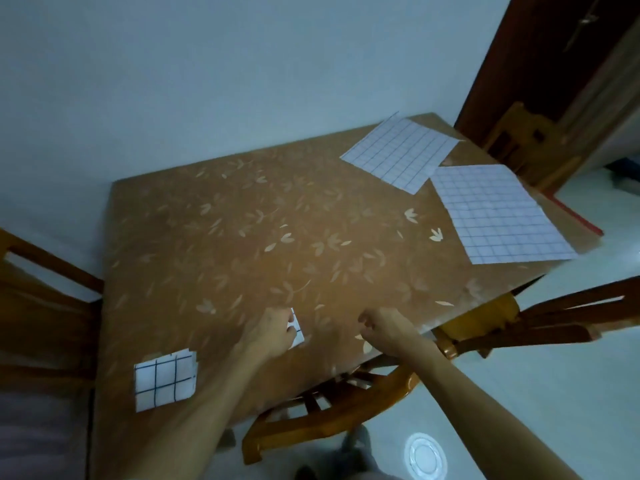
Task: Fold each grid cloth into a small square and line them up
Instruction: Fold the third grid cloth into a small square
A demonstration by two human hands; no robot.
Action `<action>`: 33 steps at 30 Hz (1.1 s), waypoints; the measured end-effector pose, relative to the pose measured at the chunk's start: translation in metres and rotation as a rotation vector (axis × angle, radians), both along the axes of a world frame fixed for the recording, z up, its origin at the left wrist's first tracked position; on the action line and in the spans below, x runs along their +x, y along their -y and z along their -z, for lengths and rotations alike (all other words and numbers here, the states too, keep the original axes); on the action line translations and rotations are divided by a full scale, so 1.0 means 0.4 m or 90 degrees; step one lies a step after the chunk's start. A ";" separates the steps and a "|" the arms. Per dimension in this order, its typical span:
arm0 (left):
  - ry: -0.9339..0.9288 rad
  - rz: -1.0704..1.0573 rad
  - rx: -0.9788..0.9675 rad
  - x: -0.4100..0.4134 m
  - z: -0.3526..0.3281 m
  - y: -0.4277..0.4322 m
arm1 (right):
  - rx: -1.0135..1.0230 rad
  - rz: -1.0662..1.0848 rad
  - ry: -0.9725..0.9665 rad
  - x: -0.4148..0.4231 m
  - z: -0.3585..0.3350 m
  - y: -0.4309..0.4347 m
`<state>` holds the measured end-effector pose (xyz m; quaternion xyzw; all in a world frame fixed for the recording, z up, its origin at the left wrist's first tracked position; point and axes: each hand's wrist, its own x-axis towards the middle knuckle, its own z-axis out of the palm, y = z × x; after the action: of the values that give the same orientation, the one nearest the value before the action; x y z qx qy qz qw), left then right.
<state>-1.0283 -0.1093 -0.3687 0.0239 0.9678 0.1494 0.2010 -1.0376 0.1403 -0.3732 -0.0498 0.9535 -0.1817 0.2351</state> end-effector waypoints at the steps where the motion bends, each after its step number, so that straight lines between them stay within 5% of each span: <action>1: 0.006 0.015 0.012 -0.012 -0.015 -0.024 | -0.005 0.013 0.006 0.003 -0.010 -0.019; 11: -0.021 0.173 0.004 -0.099 -0.103 -0.378 | -0.044 0.150 -0.050 0.041 -0.099 -0.335; 33: 0.036 0.250 0.024 -0.293 -0.083 -1.151 | -0.094 0.309 -0.102 -0.069 -0.097 -1.077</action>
<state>-1.1457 0.3509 -0.3353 0.2116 0.9357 0.1257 0.2528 -1.0654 0.5710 -0.3342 0.1489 0.9373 -0.2975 0.1038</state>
